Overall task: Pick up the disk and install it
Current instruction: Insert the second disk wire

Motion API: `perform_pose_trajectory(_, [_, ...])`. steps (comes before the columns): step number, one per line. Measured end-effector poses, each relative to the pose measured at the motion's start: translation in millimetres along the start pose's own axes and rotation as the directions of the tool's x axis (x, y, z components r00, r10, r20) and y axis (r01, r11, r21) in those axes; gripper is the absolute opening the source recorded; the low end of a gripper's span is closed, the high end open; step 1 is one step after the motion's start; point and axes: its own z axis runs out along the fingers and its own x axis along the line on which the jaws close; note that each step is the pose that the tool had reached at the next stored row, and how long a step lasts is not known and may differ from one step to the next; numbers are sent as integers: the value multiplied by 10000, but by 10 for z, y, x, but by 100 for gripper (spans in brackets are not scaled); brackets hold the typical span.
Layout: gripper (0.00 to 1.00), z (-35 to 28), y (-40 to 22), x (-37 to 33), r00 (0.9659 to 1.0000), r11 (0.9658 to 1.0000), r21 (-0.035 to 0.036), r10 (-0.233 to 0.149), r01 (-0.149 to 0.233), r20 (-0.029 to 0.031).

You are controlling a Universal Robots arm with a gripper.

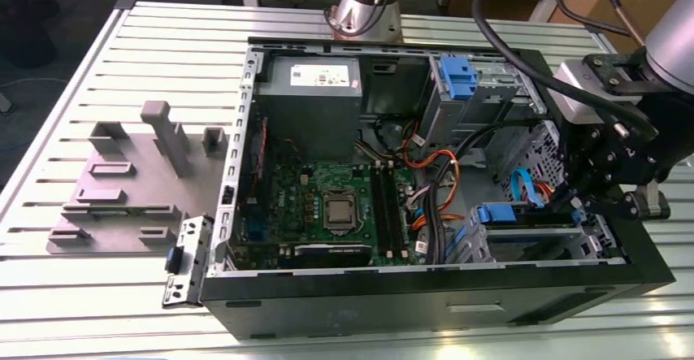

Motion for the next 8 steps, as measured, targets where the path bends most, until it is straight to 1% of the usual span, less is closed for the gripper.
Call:
perform_pose_trajectory(3, [16, 1, 8, -25, 10000, 10000, 6, -2, 2, -1])
perform_pose_trajectory(8, [16, 19, 13, -41, 10000, 10000, 16, 0, 0, 1])
